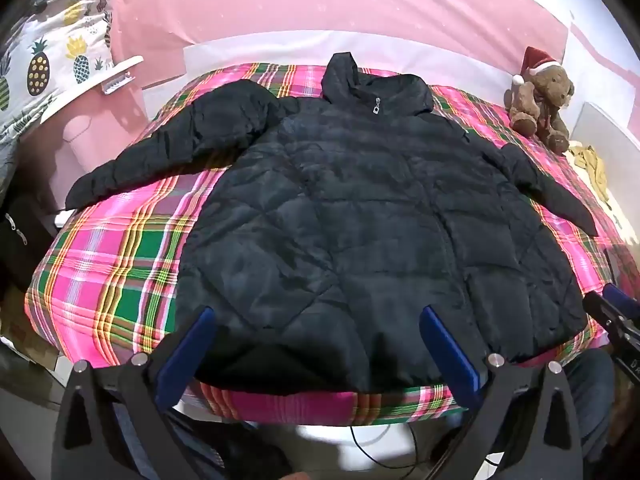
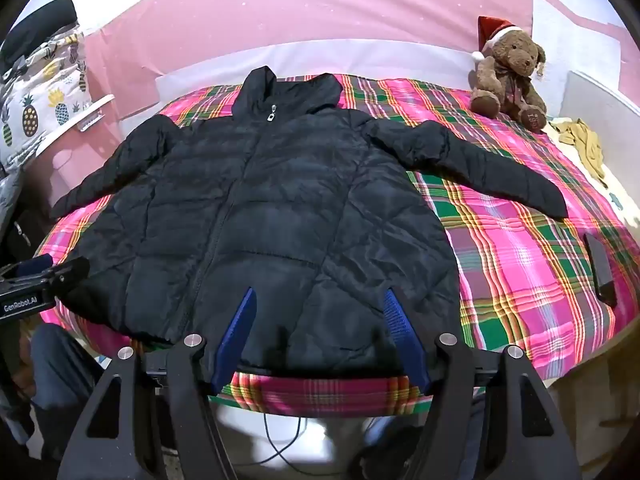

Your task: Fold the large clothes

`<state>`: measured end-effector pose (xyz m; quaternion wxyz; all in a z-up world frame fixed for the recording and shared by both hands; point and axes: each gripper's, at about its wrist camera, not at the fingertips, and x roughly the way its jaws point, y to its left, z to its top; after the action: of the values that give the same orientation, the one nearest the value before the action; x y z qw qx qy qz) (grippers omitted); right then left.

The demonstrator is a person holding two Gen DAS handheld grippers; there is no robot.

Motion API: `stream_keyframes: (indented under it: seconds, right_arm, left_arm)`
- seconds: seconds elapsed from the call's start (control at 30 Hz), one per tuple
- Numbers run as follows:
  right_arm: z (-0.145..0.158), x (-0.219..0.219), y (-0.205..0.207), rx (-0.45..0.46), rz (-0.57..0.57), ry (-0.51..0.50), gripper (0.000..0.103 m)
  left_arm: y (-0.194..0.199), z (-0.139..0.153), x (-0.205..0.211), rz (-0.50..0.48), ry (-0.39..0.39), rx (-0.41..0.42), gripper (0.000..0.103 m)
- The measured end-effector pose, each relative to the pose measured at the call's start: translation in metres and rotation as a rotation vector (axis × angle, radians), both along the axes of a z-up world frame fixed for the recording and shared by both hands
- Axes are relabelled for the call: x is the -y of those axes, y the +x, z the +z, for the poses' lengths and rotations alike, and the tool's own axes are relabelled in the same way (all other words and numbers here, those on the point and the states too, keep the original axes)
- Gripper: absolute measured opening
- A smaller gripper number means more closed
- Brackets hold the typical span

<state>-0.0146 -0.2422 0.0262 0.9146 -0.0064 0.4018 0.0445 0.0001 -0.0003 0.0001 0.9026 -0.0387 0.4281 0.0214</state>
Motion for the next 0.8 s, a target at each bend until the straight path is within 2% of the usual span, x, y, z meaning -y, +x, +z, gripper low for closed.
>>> stream_keyframes:
  seconds: [0.33,0.8]
  right_arm:
    - [0.002,0.000,-0.001,0.003,0.000,-0.004,0.066]
    - [0.001,0.001,0.001,0.003,0.001,-0.002,0.066]
  left_arm:
    - [-0.001,0.009,-0.001,0.010,0.013,0.014,0.103]
    - [-0.002,0.007,-0.001,0.006,0.010,0.005,0.103]
